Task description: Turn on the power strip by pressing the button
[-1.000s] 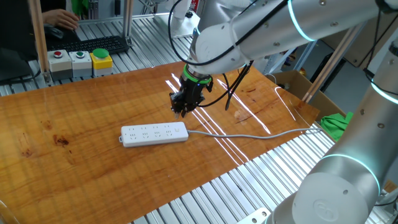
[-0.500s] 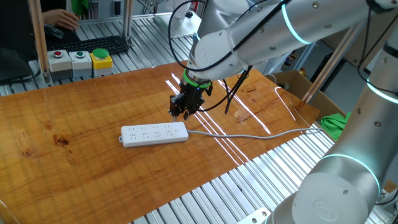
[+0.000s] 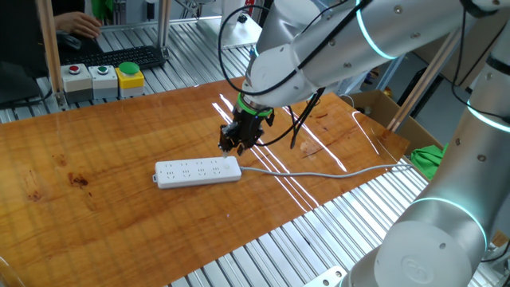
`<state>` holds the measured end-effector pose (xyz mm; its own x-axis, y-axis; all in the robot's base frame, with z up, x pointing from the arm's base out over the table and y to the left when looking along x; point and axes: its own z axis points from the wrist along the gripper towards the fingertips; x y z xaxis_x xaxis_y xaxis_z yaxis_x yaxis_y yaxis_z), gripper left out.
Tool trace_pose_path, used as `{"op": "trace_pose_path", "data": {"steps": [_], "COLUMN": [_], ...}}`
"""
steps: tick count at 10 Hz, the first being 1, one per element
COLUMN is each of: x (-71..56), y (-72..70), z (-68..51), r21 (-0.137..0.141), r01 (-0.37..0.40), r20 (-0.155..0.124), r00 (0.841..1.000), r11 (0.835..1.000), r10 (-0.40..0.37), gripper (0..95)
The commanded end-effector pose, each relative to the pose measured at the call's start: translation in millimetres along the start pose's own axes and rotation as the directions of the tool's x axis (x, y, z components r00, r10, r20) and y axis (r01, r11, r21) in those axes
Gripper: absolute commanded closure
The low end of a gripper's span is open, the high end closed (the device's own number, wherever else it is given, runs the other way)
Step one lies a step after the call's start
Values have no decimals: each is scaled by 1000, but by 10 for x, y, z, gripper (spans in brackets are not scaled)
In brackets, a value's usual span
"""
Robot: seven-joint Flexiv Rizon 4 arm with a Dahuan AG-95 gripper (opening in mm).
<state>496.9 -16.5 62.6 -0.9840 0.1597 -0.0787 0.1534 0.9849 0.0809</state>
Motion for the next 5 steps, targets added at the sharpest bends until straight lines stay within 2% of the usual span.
{"op": "trace_pose_path", "data": {"steps": [1,5], "x": [6,51], "y": [-28,-84], "z": [32,161], "r21": [-4,-10], "r01": [-1,-7], "r20": [6,22], "r00": [1000,1000], "r11": [1000,1000], "r10": [1,7], "gripper": [570,570]}}
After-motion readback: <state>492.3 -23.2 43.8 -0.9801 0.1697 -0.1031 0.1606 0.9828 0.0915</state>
